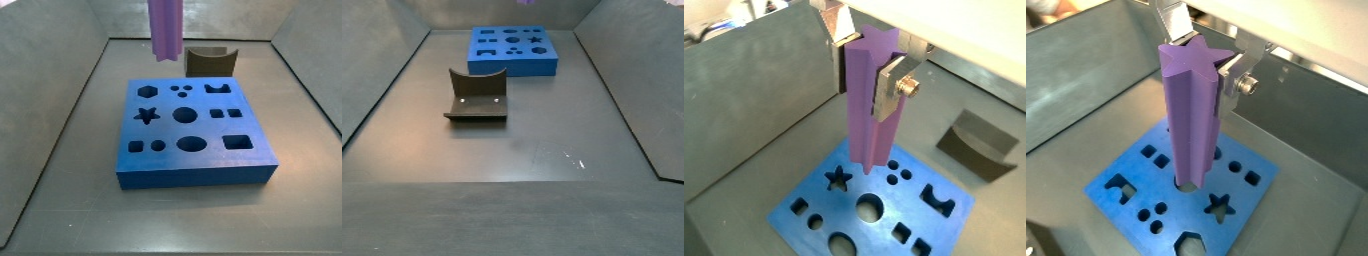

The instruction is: Insert the star object.

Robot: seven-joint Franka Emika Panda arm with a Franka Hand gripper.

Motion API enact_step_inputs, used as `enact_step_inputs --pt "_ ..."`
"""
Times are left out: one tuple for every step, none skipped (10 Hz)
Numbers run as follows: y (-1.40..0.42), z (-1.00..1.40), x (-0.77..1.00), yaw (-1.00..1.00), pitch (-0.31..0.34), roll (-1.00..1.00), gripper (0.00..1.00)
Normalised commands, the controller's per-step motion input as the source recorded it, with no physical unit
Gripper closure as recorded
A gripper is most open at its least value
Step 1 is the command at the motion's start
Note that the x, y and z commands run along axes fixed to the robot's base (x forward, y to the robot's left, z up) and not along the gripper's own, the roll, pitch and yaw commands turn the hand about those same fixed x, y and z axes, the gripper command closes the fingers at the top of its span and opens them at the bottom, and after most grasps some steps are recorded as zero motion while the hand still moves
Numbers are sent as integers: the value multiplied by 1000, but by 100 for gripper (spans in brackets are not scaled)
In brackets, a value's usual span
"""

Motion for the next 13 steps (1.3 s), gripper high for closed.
enact_step_inputs --pt "0 -683 -114 -1000 -150 -61 100" --pt "0 -726 -140 -994 -137 -77 100" --pt "0 -754 -131 -974 -61 -89 100" --pt "0 -717 -106 -969 0 -99 100" --pt "-71 -586 -149 -794 24 -103 100" --pt "-271 -297 -226 -666 14 0 100" --pt "-369 -140 -160 -460 4 34 100" --pt "-163 -80 -191 -286 17 93 100" --pt "0 -120 -183 -174 0 76 100" --pt "0 -217 -91 -89 34 124 100" --pt "0 -323 -97 -77 43 137 100" --pt "0 -403 -80 -57 84 109 100" --pt "0 -469 -9 -69 129 106 100"
